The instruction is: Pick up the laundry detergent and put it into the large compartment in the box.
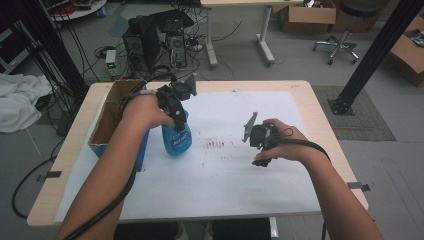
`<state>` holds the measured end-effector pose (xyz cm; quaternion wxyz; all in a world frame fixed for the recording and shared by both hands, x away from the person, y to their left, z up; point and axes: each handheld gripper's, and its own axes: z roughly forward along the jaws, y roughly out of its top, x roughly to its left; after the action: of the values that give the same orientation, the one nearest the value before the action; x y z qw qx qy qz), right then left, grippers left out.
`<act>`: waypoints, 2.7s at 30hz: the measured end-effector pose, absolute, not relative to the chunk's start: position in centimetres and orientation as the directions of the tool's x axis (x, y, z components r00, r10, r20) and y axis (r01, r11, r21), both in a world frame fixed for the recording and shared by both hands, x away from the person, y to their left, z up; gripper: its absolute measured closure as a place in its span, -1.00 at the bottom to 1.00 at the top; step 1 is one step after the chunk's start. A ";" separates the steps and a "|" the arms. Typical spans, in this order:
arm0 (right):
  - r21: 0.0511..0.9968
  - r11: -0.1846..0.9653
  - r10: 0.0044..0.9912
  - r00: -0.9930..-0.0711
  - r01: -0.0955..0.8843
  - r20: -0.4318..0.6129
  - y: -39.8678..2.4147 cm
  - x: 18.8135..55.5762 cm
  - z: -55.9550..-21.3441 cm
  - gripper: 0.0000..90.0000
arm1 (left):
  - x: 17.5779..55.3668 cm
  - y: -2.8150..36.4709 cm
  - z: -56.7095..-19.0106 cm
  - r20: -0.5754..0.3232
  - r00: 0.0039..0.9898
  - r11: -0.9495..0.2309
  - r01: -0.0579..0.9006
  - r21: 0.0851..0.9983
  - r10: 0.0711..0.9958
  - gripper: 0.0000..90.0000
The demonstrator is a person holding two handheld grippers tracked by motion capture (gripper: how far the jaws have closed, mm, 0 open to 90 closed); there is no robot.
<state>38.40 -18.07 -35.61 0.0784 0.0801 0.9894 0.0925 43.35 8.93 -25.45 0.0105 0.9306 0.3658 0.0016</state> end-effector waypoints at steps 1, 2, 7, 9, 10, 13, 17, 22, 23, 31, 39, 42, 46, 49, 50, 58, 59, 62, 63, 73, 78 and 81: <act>0.196 0.970 0.173 -0.975 0.144 -0.140 -18.1 38.4 -35.6 -0.64 | 43.4 8.9 -25.5 -0.005 0.732 -0.732 0.681 0.021 0.681 -0.15; 0.197 0.970 0.174 -0.975 0.145 -0.142 -18.1 38.4 -35.6 -0.64 | 43.3 9.1 -25.0 -0.002 0.729 -0.729 0.684 0.019 0.685 -0.15; 0.199 0.970 0.170 -0.974 0.140 -0.147 -18.2 38.3 -35.4 -0.64 | 42.6 9.9 -22.4 0.003 0.667 -0.667 0.745 0.024 0.745 -0.15; 0.200 0.970 0.171 -0.974 0.140 -0.149 -18.2 38.3 -35.3 -0.64 | 42.5 10.4 -21.6 -0.008 0.644 -0.643 0.765 0.023 0.765 -0.15; 0.202 0.970 0.170 -0.974 0.138 -0.148 -18.2 38.3 -35.3 -0.64 | 42.4 10.6 -21.3 -0.012 0.635 -0.635 0.772 0.022 0.772 -0.15; 0.201 0.971 0.164 -0.975 0.132 -0.151 -18.1 38.2 -35.3 -0.64 | 42.1 11.3 -20.1 -0.019 0.603 -0.603 0.798 0.020 0.798 -0.15; 0.197 0.973 0.154 -0.976 0.123 -0.155 -17.9 38.2 -35.2 -0.64 | 41.9 12.0 -18.4 -0.018 0.559 -0.559 0.829 0.006 0.829 -0.15; 0.195 0.973 0.156 -0.975 0.124 -0.158 -17.9 38.2 -35.0 -0.64 | 41.7 12.9 -15.7 -0.017 0.523 -0.523 0.853 0.001 0.852 -0.15; 0.195 0.973 0.156 -0.975 0.124 -0.158 -17.9 38.2 -35.0 -0.64 | 41.7 12.9 -15.7 -0.017 0.523 -0.523 0.853 0.001 0.852 -0.15; 0.201 0.971 0.161 -0.974 0.127 -0.160 -18.0 38.2 -34.9 -0.64 | 41.5 14.5 -12.6 -0.029 0.457 -0.457 0.890 0.016 0.889 -0.15; 0.202 0.972 0.157 -0.974 0.123 -0.160 -18.1 38.3 -34.9 -0.64 | 41.3 16.6 -11.2 -0.008 0.374 -0.374 0.927 0.009 0.927 -0.15; 0.205 0.972 0.153 -0.975 0.119 -0.160 -18.0 38.3 -34.9 -0.64 | 41.1 17.8 -10.5 -0.005 0.335 -0.335 0.942 0.000 0.942 -0.15; 0.201 0.973 0.145 -0.976 0.111 -0.161 -17.9 38.4 -35.1 -0.64 | 40.8 19.5 -9.6 0.004 0.264 -0.264 0.964 0.001 0.964 -0.15; 0.203 0.973 0.144 -0.976 0.110 -0.161 -17.8 38.4 -35.1 -0.64 | 40.6 20.6 -9.2 0.002 0.218 -0.218 0.976 0.012 0.976 -0.15; 0.207 0.972 0.145 -0.976 0.110 -0.160 -17.8 38.4 -35.1 -0.64 | 40.5 21.0 -9.1 0.001 0.204 -0.204 0.979 0.011 0.979 -0.15; 0.201 0.974 0.140 -0.977 0.106 -0.161 -17.7 38.5 -35.1 -0.64 | 40.6 22.6 -9.3 0.024 0.127 -0.127 0.992 0.009 0.992 -0.15; 0.201 0.974 0.140 -0.977 0.106 -0.161 -17.7 38.5 -35.1 -0.64 | 40.6 22.7 -9.4 0.027 0.119 -0.119 0.993 0.007 0.993 -0.15; 0.199 0.975 0.136 -0.978 0.103 -0.161 -17.6 38.5 -35.2 -0.64 | 40.7 22.9 -9.6 0.038 0.094 -0.094 0.996 0.005 0.995 -0.15; 0.200 0.975 0.135 -0.978 0.102 -0.161 -17.6 38.5 -35.2 -0.64 | 40.8 22.8 -9.7 0.044 0.092 -0.092 0.996 0.002 0.995 -0.15; 0.190 0.976 0.135 -0.978 0.103 -0.161 -17.3 38.6 -35.2 -0.64 | 41.4 23.2 -10.7 0.040 0.082 -0.082 0.997 0.008 0.996 -0.15; 0.190 0.976 0.136 -0.977 0.105 -0.161 -17.4 38.6 -35.1 -0.64 | 41.6 23.7 -11.8 0.029 0.075 -0.075 0.997 0.009 0.997 -0.15; 0.198 0.975 0.138 -0.977 0.105 -0.162 -17.4 38.6 -35.2 -0.64 | 41.9 24.0 -12.7 0.022 0.076 -0.076 0.997 0.004 0.997 -0.15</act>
<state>38.62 -17.35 -35.16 0.0875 0.0613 0.9898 0.0945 41.86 24.04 -12.74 -0.0062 0.7334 0.6797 0.0094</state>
